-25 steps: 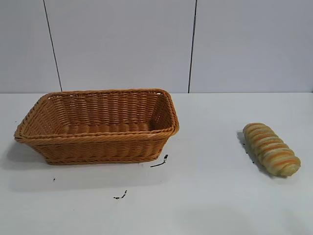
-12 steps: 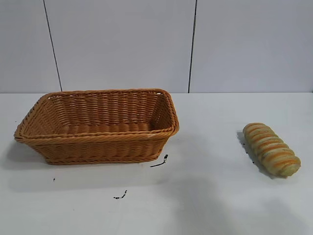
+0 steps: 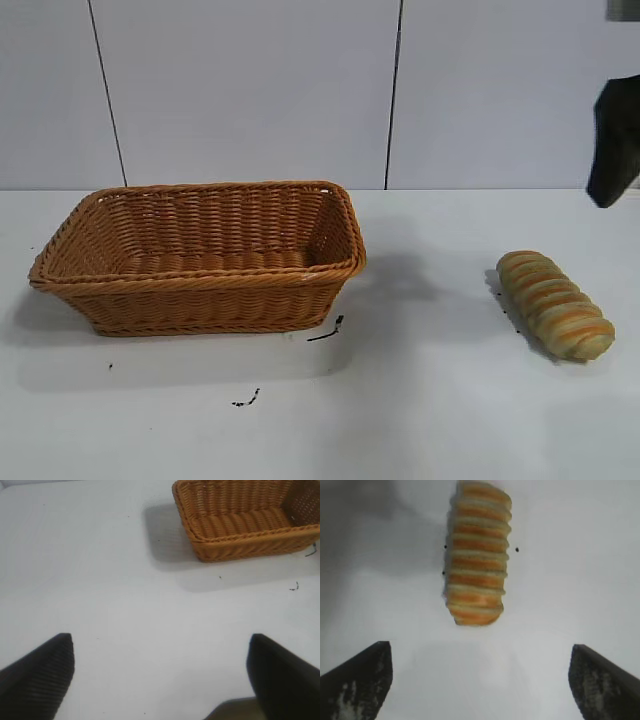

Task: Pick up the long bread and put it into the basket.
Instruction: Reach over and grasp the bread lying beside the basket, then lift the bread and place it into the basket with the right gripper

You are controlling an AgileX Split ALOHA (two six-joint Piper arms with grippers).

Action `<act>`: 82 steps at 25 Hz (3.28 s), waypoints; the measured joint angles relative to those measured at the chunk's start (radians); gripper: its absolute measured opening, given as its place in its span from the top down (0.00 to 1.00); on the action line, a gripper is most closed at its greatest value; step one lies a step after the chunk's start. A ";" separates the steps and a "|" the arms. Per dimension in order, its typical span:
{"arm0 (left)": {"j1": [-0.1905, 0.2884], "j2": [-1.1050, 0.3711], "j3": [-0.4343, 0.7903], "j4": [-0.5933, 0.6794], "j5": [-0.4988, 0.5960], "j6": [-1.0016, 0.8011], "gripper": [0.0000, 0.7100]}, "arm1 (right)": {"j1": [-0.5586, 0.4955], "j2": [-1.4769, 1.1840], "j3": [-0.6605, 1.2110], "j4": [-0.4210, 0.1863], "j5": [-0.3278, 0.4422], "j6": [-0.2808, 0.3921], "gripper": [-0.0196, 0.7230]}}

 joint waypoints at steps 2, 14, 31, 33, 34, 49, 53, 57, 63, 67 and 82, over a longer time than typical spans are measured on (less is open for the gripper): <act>0.000 0.000 0.000 0.000 0.000 0.000 0.02 | 0.000 0.062 -0.032 -0.001 -0.003 0.002 0.09; 0.000 0.000 0.000 0.000 0.000 0.000 0.02 | 0.000 0.264 -0.055 -0.005 -0.074 0.005 0.09; 0.000 0.000 0.000 0.000 0.000 0.000 0.02 | 0.000 0.185 -0.159 -0.023 0.037 0.009 0.81; 0.000 0.000 0.000 0.000 0.000 0.000 0.02 | 0.000 0.143 -0.221 -0.023 0.101 0.009 0.81; 0.000 0.000 0.000 0.000 0.000 0.000 0.02 | 0.000 0.129 -0.257 -0.023 0.138 0.009 0.81; 0.000 0.000 0.000 0.000 0.000 0.000 0.02 | 0.144 0.231 -0.801 -0.023 0.353 -0.084 0.82; 0.000 0.000 0.000 0.000 0.000 0.000 0.02 | 0.247 0.301 -0.920 -0.023 0.353 -0.158 0.82; 0.000 0.000 0.000 0.000 0.000 0.000 0.02 | 0.358 0.336 -0.965 -0.023 0.337 -0.335 0.82; 0.000 0.000 0.000 0.000 0.000 0.000 0.02 | 0.494 0.386 -0.966 0.027 0.174 -0.647 0.82; 0.000 0.000 0.000 0.000 0.000 0.000 0.02 | 0.544 0.445 -0.966 0.073 0.130 -0.802 0.82; 0.000 0.000 0.000 0.000 0.000 0.000 0.02 | 0.550 0.629 -0.966 0.180 0.098 -0.862 0.82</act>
